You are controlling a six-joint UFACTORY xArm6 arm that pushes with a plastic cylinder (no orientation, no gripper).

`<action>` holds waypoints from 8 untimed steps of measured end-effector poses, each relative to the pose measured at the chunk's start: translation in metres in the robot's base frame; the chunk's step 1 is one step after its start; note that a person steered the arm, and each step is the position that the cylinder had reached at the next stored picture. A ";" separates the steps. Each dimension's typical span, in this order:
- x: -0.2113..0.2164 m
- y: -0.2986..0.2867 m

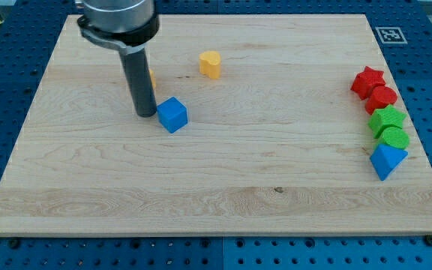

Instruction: Move the blue cube to the bottom of the yellow heart

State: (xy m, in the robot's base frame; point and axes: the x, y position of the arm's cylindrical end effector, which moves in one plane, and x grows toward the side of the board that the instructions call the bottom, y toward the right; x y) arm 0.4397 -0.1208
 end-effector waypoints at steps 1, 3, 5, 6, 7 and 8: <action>0.002 -0.006; 0.025 -0.006; 0.019 -0.003; 0.011 -0.014; 0.011 0.021; 0.011 0.039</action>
State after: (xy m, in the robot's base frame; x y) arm 0.4503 -0.0816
